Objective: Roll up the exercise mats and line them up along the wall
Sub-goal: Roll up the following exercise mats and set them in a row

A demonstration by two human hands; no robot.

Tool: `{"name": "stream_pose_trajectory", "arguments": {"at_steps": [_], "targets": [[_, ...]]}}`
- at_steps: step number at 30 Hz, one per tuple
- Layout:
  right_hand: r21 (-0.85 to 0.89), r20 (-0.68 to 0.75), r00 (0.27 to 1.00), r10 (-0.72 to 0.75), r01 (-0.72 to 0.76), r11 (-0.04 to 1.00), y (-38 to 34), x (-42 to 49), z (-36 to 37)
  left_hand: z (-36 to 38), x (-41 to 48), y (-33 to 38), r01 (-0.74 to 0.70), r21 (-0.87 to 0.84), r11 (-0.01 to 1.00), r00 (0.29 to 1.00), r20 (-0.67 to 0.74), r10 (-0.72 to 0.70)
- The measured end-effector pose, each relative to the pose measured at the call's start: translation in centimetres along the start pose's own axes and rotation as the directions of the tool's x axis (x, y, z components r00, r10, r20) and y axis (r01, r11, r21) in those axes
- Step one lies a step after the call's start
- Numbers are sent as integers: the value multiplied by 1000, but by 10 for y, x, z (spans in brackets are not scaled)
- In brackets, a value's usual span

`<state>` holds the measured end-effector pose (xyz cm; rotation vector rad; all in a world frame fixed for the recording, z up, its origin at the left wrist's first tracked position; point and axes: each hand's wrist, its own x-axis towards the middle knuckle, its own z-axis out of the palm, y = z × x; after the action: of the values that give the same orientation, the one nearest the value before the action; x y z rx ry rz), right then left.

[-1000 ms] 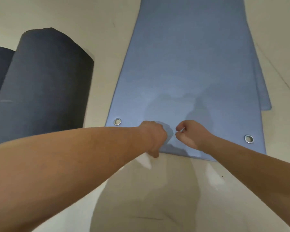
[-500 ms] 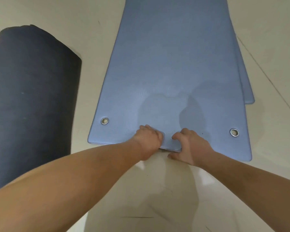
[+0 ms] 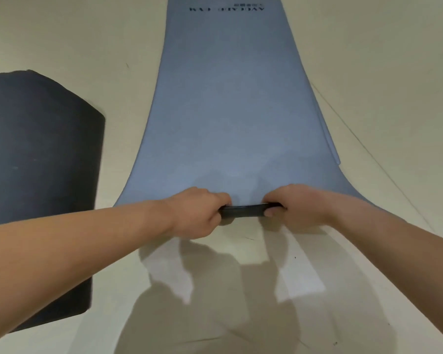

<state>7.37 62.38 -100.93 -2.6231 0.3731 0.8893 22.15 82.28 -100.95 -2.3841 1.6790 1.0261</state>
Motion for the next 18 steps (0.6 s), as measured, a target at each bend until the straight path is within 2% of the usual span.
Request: {"name": "stream_pose_trajectory", "arguments": {"at_steps": [2, 4, 6, 7, 8, 10, 13, 14, 15, 17, 18], "targets": [[34, 161, 987, -2, -4, 999, 6, -21, -9, 1, -8, 8, -24, -173, 985, 995, 87, 40], [121, 300, 954, -28, -9, 993, 11, -35, -10, -1, -14, 11, 12, -321, 947, 974, 216, 61], [305, 407, 912, -53, -81, 949, 12, -43, -10, -8, -18, 12, 57, -355, 933, 956, 289, 52], [350, 407, 912, -48, -107, 931, 13, -43, -9, -13, -17, 9, 50, -323, 945, 962, 270, 42], [341, 358, 933, -27, -104, 934, 15, -40, -9, -19, -16, 6, 29, -261, 965, 974, 222, 31], [209, 160, 987, 27, -60, 976, 18, -26, -11, -34, -12, 0, 0, -42, 999, 999, 48, 2], [28, -86, 990, 116, -114, 993, 12, -4, -25, -42, -17, 9, 44, 377, 925, 952, -297, 76], [-30, -167, 975, 146, -153, 988, 7, 2, -32, -33, -21, 16, 62, 460, 886, 939, -327, 104], [-76, -247, 955, 162, -186, 980, 4, 8, -38, -20, -26, 24, 76, 503, 861, 953, -292, 86], [-137, -386, 907, 168, -237, 962, -4, 19, -45, 13, -30, 35, 136, 519, 844, 987, -146, -70], [-151, -452, 876, 168, -261, 953, -8, 22, -45, 26, -27, 32, 178, 514, 839, 984, -118, -136]]}}
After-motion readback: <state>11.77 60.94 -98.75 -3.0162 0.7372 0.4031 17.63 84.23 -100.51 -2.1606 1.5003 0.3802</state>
